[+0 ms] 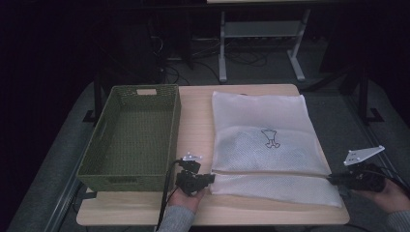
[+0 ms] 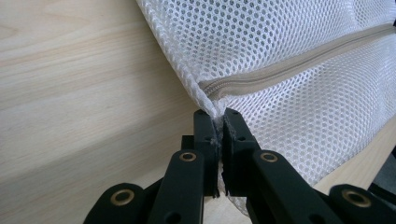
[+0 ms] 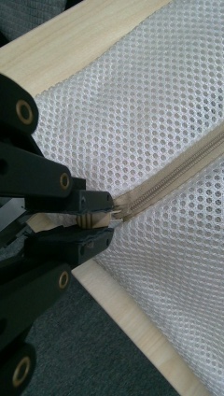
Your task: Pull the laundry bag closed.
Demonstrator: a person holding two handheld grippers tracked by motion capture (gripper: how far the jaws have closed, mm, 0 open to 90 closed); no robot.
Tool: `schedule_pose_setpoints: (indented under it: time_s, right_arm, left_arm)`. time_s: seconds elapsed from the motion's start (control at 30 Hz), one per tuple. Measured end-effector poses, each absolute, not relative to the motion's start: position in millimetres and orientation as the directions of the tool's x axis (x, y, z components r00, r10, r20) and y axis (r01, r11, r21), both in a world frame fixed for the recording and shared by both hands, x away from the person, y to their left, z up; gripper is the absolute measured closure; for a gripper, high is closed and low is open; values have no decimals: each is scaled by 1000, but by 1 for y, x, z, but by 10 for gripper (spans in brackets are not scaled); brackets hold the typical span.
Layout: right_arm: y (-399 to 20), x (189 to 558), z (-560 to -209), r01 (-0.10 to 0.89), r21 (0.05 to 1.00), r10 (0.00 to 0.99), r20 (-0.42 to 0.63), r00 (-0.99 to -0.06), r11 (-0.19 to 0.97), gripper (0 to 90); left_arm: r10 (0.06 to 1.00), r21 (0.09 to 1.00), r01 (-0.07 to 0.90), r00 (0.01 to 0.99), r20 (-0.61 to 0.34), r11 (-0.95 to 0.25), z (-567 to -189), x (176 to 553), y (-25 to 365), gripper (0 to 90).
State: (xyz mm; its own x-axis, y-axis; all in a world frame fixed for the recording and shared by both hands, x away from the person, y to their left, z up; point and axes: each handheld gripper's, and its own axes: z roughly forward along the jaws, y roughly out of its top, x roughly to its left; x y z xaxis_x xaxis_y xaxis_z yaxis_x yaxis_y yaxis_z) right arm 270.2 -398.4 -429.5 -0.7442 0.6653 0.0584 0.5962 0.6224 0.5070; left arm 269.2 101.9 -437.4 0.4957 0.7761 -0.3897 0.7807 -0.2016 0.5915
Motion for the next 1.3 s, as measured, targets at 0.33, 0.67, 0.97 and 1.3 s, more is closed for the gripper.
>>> schedule_pose_setpoints:
  time_s: [0.33, 0.67, 0.97, 1.3]
  right_arm:
    - [-392, 274, -428, 589, 511, 663, 50, -747, 626, 796]
    - [-390, 274, -420, 579, 574, 665, 77, -743, 580, 648]
    - [-381, 274, -410, 561, 609, 654, 90, -751, 560, 569]
    - [-366, 274, -399, 525, 637, 631, 77, -772, 564, 539]
  left_arm:
    - [787, 593, 781, 486, -380, -195, -437, 268, 107, 861]
    - [783, 606, 776, 483, -391, -176, -435, 268, 114, 725]
    - [769, 635, 753, 505, -392, -171, -424, 266, 113, 590]
    - [739, 667, 726, 539, -403, -166, -415, 268, 112, 572]
